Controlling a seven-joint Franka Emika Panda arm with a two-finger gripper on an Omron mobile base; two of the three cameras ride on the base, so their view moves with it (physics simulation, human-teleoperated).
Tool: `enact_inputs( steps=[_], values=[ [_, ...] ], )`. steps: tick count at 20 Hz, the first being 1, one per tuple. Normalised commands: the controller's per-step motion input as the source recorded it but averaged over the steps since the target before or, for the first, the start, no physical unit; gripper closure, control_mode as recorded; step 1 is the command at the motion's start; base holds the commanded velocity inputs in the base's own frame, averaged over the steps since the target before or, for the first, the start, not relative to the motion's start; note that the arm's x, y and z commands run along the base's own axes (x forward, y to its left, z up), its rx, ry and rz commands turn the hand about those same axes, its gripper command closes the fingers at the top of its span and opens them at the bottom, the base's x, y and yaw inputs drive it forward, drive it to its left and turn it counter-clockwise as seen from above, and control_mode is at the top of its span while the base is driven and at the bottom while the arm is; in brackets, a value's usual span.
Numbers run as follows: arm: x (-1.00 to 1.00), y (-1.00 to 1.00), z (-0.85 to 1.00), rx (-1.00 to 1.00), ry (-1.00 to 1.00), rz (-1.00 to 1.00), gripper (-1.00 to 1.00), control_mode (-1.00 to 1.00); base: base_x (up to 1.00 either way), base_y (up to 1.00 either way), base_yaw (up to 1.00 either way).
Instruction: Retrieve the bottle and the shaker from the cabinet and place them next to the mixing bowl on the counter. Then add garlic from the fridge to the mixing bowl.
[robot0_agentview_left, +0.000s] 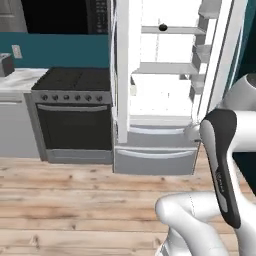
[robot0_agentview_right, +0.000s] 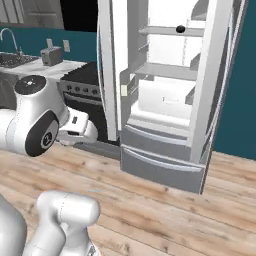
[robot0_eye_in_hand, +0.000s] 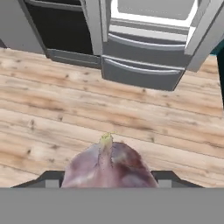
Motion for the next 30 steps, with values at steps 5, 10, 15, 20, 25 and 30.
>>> enact_inputs(
  steps=[5, 10, 15, 20, 25, 30],
  values=[
    [0.00, 0.00, 0.00, 0.00, 0.00, 0.00, 1.00, 1.00, -0.44, 0.76, 0.87],
    [0.00, 0.00, 0.00, 0.00, 0.00, 0.00, 1.00, 1.00, -0.23, 0.73, 0.89],
    [0.00, 0.00, 0.00, 0.00, 0.00, 0.00, 1.00, 1.00, 0.70, 0.26, 0.70],
    [0.00, 0.00, 0.00, 0.00, 0.00, 0.00, 1.00, 1.00, 1.00, -0.01, 0.54],
    [0.00, 0.00, 0.00, 0.00, 0.00, 0.00, 1.00, 1.00, 1.00, -0.13, 0.38],
    [0.00, 0.00, 0.00, 0.00, 0.00, 0.00, 1.00, 1.00, 1.00, -0.16, 0.34]
  ],
)
